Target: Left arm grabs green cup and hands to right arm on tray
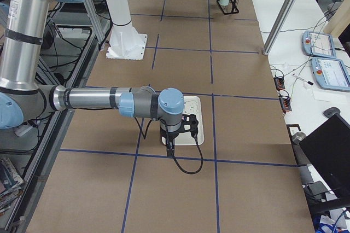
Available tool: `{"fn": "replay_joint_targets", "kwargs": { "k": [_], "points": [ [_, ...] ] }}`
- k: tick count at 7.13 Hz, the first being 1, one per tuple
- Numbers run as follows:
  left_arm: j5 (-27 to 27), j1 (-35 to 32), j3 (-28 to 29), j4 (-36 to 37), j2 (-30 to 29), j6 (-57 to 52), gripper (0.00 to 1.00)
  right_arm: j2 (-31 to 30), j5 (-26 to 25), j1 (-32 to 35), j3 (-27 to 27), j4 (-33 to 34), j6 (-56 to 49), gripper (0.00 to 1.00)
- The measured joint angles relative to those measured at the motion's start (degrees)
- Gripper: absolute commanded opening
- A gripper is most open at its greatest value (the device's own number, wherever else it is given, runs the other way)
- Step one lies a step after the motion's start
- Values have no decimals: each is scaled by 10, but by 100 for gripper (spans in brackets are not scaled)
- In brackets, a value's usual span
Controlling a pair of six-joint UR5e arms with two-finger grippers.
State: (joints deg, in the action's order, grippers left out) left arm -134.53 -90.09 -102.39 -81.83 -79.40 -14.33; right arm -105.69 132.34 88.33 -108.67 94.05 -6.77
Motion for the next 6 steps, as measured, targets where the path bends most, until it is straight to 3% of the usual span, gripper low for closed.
{"fn": "replay_joint_targets", "kwargs": {
  "k": [3, 6],
  "points": [
    [3, 0, -1, -2, -5, 0, 100, 2, 1, 0, 3, -29, 0, 100],
    [14, 1, 7, -75, -74, 2, 100, 7, 2, 0, 5, -40, 3, 100]
  ]
}}
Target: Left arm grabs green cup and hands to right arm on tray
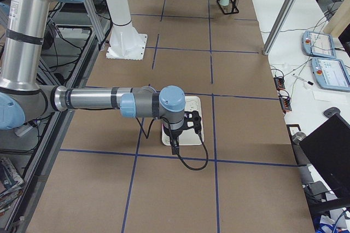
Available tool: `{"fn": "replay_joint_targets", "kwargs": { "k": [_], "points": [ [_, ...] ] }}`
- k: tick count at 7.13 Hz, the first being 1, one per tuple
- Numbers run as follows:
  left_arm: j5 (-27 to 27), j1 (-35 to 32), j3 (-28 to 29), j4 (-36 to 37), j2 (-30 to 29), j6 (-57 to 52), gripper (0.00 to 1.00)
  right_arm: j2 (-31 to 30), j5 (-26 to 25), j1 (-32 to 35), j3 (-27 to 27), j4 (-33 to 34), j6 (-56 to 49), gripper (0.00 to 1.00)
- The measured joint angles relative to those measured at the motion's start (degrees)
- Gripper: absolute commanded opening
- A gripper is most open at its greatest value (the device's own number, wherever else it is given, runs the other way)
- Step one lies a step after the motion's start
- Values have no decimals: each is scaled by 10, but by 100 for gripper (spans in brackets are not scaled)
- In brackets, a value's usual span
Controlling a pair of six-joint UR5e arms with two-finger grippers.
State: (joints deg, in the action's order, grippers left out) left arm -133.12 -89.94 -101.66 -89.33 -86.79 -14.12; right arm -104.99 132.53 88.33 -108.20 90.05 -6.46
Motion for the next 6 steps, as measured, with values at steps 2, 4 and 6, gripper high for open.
{"fn": "replay_joint_targets", "kwargs": {
  "k": [2, 4, 6],
  "points": [
    [2, 5, -8, -30, -54, 117, 100, 3, 0, 0, 0, 0, 3, 100],
    [1, 41, -35, -96, -70, 284, 100, 3, 1, 0, 1, 0, 3, 100],
    [28, 113, -41, -187, -94, 453, 100, 3, 1, 0, 1, -1, 3, 100]
  ]
}}
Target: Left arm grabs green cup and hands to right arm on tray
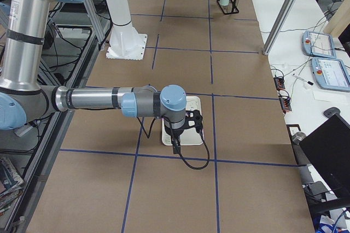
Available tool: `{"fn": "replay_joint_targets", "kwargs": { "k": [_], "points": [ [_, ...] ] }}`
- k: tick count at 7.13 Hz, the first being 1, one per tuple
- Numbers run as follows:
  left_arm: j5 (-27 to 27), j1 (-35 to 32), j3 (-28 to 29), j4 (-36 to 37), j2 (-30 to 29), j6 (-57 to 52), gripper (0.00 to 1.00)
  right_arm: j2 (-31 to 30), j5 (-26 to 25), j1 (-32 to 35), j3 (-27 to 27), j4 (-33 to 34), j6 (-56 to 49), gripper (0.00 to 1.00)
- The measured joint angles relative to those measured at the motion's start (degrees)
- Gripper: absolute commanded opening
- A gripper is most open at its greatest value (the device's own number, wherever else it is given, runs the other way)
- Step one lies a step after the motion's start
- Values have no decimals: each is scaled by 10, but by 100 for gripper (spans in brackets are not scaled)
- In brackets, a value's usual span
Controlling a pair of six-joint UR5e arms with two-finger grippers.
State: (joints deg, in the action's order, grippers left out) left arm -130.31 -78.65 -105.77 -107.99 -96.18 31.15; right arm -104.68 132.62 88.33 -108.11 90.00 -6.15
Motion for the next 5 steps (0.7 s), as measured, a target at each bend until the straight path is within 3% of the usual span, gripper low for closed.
{"fn": "replay_joint_targets", "kwargs": {
  "k": [3, 5],
  "points": [
    [194, 133, 17, -42, -52, 175, 100, 0, 0, 0, 1, 0, 0, 100],
    [319, 185, 54, -55, -83, 224, 100, 0, 0, 0, 1, 0, 0, 100]
  ]
}}
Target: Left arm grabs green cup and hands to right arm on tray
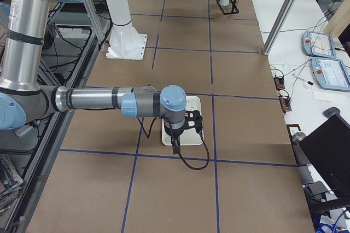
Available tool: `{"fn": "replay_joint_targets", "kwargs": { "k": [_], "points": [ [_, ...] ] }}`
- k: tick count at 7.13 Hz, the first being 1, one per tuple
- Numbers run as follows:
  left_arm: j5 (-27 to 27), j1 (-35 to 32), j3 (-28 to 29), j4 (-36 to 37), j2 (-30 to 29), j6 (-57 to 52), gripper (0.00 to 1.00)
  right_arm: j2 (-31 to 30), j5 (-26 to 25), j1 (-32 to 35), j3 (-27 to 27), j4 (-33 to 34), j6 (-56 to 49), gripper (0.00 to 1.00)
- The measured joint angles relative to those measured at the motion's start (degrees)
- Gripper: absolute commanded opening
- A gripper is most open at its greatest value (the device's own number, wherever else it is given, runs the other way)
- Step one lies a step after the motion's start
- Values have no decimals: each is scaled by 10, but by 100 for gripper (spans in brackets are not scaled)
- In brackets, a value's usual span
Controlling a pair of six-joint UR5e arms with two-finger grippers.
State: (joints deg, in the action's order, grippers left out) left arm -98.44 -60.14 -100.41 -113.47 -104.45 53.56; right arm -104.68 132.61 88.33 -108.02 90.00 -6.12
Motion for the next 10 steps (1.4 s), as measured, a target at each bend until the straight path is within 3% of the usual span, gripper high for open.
{"fn": "replay_joint_targets", "kwargs": {
  "k": [4, 10],
  "points": [
    [108, 35, 97, -105, -28, 38, 100, 0, 0, 0, 0, 0, 1, 100],
    [120, 49, 178, -179, -44, 47, 100, 0, 1, 0, 0, 1, 1, 100]
  ]
}}
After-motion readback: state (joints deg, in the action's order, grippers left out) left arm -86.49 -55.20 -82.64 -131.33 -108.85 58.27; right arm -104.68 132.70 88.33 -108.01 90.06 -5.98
